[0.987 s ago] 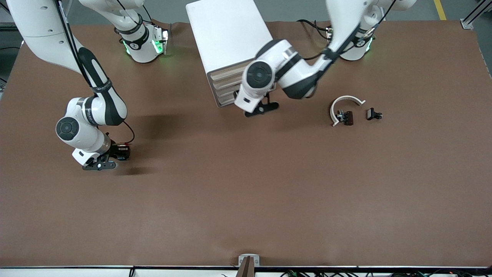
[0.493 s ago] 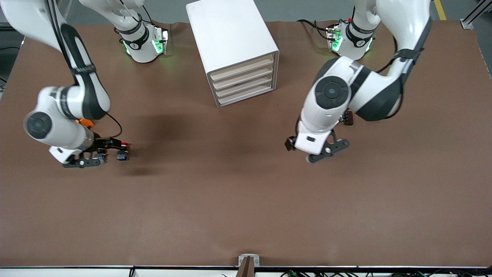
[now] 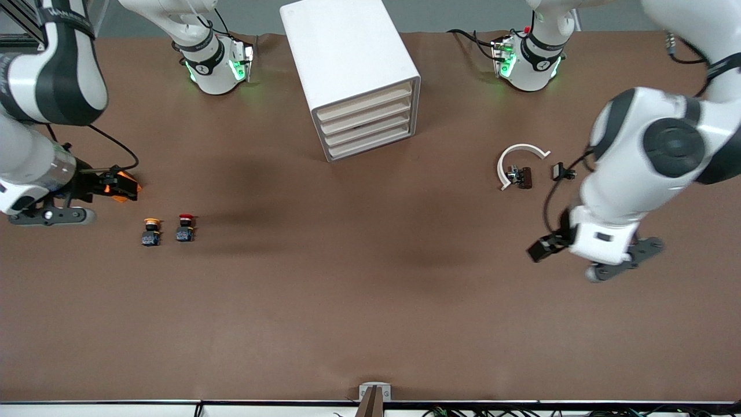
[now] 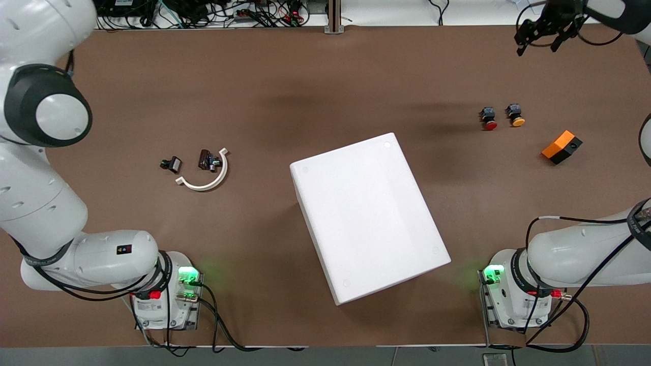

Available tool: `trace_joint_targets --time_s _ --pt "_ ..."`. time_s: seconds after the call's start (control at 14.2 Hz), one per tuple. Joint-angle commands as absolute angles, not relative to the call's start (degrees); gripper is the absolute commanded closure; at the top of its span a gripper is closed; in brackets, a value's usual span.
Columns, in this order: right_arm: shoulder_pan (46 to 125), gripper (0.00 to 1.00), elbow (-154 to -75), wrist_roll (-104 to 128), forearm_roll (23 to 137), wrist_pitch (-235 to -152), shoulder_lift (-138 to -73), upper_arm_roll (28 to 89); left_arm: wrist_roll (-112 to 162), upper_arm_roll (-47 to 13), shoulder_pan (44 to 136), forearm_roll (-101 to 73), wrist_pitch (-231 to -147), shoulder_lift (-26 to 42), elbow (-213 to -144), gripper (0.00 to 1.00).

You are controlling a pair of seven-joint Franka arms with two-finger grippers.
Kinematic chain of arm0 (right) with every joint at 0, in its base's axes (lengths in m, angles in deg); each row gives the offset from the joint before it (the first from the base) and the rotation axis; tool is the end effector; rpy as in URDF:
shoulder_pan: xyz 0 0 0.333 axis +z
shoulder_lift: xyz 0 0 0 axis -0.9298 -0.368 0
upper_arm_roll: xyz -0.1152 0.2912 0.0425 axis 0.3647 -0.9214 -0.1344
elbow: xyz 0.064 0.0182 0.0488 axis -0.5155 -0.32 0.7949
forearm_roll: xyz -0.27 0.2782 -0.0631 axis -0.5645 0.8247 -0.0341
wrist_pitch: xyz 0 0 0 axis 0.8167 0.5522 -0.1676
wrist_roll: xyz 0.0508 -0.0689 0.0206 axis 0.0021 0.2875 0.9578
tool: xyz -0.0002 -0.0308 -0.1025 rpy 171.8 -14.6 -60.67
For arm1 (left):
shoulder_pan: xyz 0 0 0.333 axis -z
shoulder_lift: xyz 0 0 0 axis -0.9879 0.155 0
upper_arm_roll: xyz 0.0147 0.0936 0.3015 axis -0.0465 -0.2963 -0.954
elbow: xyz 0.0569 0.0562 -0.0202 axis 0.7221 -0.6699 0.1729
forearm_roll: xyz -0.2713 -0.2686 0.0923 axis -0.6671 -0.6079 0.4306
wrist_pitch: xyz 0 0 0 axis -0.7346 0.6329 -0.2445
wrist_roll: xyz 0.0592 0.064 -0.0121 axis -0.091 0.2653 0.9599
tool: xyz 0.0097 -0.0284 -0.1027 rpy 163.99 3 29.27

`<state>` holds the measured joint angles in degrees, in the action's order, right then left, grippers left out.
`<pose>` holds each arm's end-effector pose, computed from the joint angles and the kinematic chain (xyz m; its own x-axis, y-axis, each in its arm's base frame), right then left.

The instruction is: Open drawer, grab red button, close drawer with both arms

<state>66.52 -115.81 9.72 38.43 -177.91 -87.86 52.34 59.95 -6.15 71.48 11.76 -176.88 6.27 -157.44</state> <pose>0.5819 -0.0166 0.5023 0.9935 0.0462 -0.1041 0.0538 -0.9960 0.0707 0.6670 -0.1472 0.5097 0.9262 0.3554 0.1257 0.3587 -0.9334 -0.0037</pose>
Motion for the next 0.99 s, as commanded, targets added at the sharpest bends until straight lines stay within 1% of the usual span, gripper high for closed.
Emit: trace_joint_targets --time_s 0.0,0.14,0.28,0.35,0.42,0.56,0.63,0.7,0.92 --pt "66.73 0.0 -106.13 9.14 38.2 -169.27 -89.13 52.02 53.02 -5.23 68.1 11.67 -172.42 1.63 -158.11 0.0" --pt "67.7 0.0 -101.56 9.14 38.2 -166.18 -89.13 52.1 50.91 -5.22 66.24 8.35 -169.43 0.22 -158.11 0.0" --pt "67.7 0.0 -100.49 9.05 38.29 -165.82 -89.13 51.93 48.54 -5.75 63.96 4.22 -168.46 -2.32 -158.2 0.0" --pt "67.7 0.0 -100.31 9.14 38.38 -165.82 -89.13 51.93 46.35 -7.75 64.21 2.02 -167.84 -4.42 -158.72 0.0" --pt "67.7 0.0 -99.79 9.14 38.99 -165.73 -89.13 51.93 43.72 -10.91 65.43 0.26 -165.84 -5.66 -158.81 0.0" --pt "67.18 0.0 -98.82 9.23 41.97 -165.29 -89.13 52.63 38.7 -21.34 72.34 -4.13 -163.1 -8.82 -159.16 0.0" --pt "67.09 0.0 -98.12 9.23 42.33 -164.33 -89.13 52.81 34.85 -26.97 76.73 -4.58 -161.96 -10.23 -160.47 0.0" --pt "67.0 0.0 -96.89 9.4 42.07 -163.02 -89.22 52.89 30.81 -30.07 78.69 -4.76 -160.56 -12.16 -162.05 0.0" --pt "65.68 0.0 -95.92 9.49 42.42 -162.74 -89.31 52.63 26.12 -31.76 78.89 -5.46 -160.19 -18.74 -169.42 0.0"
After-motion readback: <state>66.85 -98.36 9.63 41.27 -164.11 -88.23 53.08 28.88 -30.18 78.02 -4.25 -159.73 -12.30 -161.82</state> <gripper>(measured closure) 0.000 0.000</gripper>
